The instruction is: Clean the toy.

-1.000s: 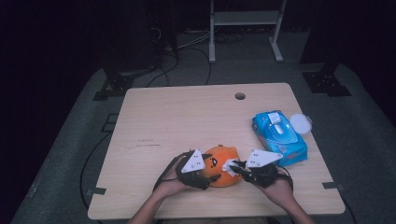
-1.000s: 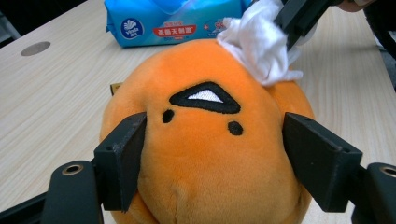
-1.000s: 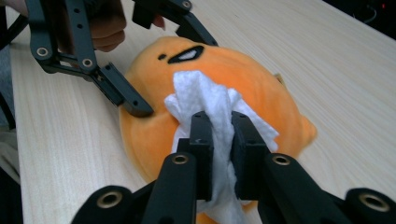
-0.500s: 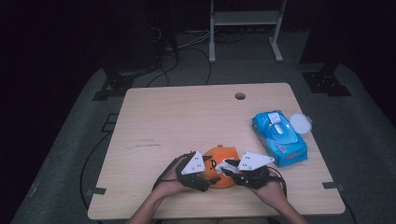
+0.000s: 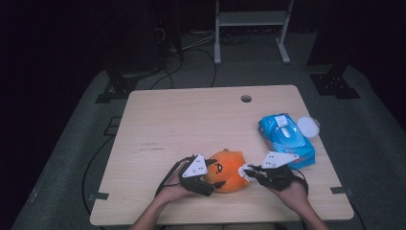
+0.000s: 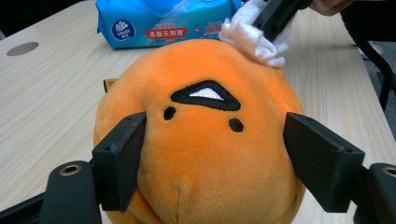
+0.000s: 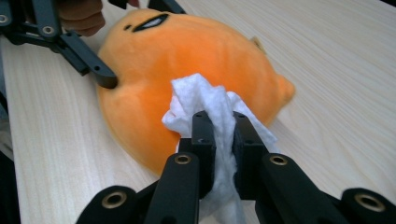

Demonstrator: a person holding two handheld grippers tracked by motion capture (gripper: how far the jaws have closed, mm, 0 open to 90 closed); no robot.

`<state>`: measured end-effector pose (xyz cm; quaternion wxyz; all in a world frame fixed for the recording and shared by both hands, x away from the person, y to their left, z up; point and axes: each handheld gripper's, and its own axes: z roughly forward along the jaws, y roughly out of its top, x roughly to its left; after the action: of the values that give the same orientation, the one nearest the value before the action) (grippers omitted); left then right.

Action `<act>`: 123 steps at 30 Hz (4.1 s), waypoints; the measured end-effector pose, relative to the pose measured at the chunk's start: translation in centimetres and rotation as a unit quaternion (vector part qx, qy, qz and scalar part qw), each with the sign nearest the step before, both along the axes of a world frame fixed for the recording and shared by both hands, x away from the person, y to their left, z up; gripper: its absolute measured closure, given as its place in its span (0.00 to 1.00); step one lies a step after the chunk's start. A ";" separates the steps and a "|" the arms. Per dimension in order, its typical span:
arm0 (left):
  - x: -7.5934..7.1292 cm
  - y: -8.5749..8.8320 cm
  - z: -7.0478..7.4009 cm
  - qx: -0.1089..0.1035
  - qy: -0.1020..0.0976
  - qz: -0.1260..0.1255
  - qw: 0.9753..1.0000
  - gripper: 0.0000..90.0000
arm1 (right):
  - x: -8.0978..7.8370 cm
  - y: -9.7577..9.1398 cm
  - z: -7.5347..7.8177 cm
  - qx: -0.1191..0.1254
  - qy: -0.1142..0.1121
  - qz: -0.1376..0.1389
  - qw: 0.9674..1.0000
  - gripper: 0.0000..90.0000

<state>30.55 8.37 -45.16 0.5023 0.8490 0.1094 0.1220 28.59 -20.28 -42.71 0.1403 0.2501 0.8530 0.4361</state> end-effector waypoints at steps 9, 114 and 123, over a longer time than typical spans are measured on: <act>1.6 1.2 0.9 -0.043 0.086 0.041 0.995 0.22 | -1.6 2.6 0.2 -0.004 -0.016 0.047 0.999 0.90; 0.7 -0.6 0.5 -0.016 0.040 0.073 0.996 0.27 | -0.7 1.0 1.0 0.037 -0.006 0.030 0.999 0.90; 0.1 0.0 1.0 -0.017 0.024 0.025 0.999 0.15 | 0.7 0.0 0.0 0.031 0.001 -0.005 1.000 0.90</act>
<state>30.67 8.34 -44.20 0.5107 0.8401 0.1446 0.1118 29.32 -20.25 -42.67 0.1341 0.2588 0.8379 0.4615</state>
